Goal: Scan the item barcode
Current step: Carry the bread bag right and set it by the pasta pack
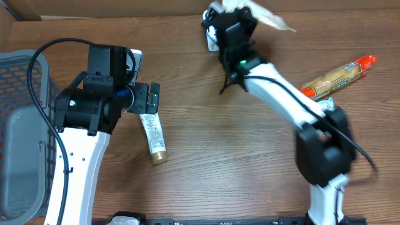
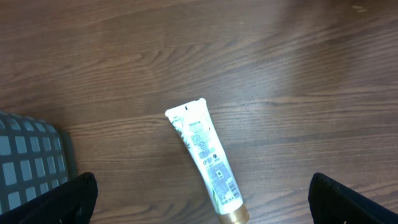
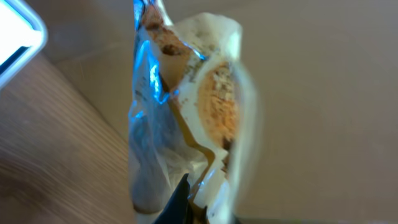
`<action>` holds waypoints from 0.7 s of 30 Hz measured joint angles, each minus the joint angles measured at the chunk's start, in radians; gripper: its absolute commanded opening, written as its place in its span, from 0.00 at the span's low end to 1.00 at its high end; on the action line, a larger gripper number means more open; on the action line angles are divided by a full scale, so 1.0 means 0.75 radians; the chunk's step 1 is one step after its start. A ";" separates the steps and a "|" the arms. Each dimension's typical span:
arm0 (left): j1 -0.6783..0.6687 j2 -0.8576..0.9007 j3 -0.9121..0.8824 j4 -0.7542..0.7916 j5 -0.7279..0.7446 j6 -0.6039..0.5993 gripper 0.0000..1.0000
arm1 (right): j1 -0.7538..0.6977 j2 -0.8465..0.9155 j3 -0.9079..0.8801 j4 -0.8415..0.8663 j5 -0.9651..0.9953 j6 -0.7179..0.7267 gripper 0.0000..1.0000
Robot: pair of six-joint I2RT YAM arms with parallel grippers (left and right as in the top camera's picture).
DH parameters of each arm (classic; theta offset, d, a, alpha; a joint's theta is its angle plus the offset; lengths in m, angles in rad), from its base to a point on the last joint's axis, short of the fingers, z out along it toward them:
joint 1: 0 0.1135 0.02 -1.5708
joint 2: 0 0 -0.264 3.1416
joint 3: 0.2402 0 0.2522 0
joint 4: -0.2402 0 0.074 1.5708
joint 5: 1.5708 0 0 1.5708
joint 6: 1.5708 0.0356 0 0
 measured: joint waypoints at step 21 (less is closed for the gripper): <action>0.000 0.000 0.000 -0.001 0.000 0.000 1.00 | -1.184 -0.810 -0.120 -1.426 -1.497 1.450 0.04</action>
